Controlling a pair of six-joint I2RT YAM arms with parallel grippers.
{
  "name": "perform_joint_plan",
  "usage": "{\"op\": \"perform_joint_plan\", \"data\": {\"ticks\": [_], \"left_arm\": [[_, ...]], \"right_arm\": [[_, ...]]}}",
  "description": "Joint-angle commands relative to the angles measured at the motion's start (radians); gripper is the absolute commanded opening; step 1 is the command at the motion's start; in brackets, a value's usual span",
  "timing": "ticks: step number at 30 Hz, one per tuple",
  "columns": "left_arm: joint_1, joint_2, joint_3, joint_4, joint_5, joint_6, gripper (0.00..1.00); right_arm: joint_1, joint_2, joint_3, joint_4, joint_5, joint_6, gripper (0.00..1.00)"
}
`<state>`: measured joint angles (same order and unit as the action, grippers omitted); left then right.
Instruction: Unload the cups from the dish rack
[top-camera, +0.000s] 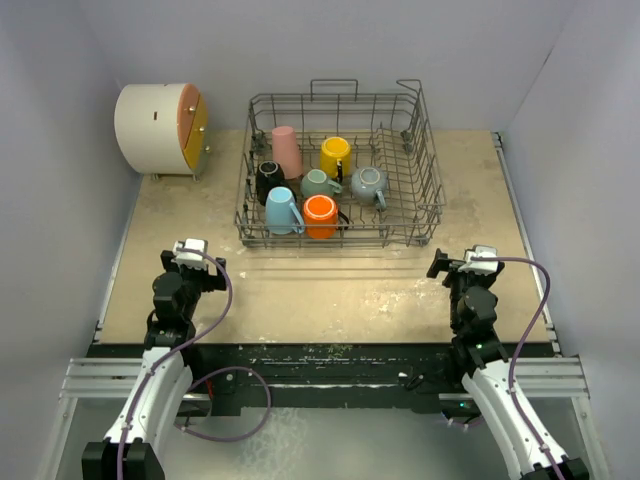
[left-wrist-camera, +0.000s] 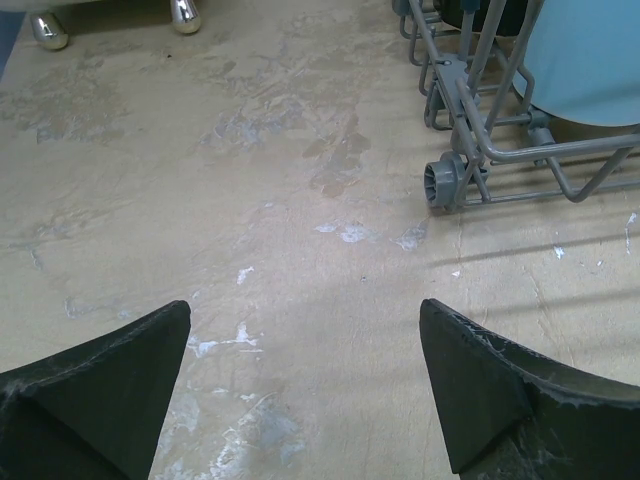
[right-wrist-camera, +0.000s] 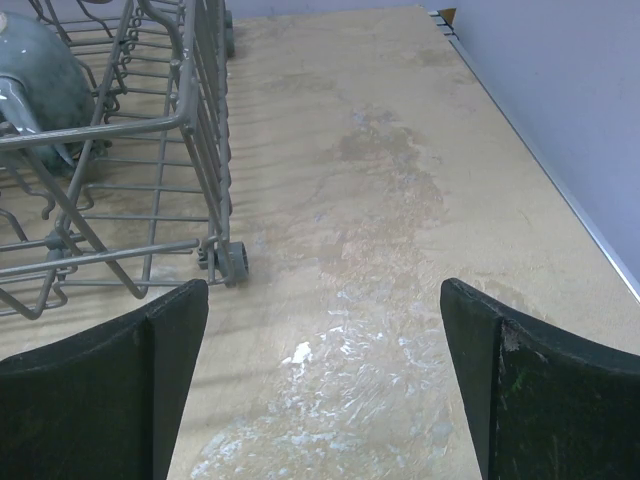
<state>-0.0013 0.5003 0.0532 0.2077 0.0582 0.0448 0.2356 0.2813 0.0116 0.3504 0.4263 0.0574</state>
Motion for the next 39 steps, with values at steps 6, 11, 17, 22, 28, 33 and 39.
{"op": "perform_joint_plan", "data": {"ticks": [6,11,17,22,28,33,39], "left_arm": [[0.002,-0.005,0.008,0.05,0.003,-0.006,0.99],[0.002,-0.004,0.009,0.051,0.005,-0.005,0.99],[0.002,0.092,0.241,-0.131,0.087,0.024,0.99],[0.001,0.289,0.604,-0.446,0.161,0.045,0.99],[0.003,0.441,0.984,-0.783,0.271,0.073,0.99],[0.003,0.466,1.101,-0.918,0.302,0.076,0.99],[0.002,0.478,1.156,-0.995,0.302,0.113,0.99]], "right_arm": [[0.004,0.003,0.014,0.057,-0.008,-0.012,1.0],[0.004,0.007,0.017,0.053,-0.005,-0.011,1.0],[0.005,0.012,0.231,-0.153,0.264,0.099,1.0],[0.005,0.147,0.578,-0.438,0.43,0.551,1.0],[0.005,0.326,0.95,-0.713,0.261,0.661,1.0],[0.007,0.479,0.969,-0.473,-0.192,0.443,1.0],[0.257,0.77,1.191,-0.544,-0.118,0.299,1.0]]}}
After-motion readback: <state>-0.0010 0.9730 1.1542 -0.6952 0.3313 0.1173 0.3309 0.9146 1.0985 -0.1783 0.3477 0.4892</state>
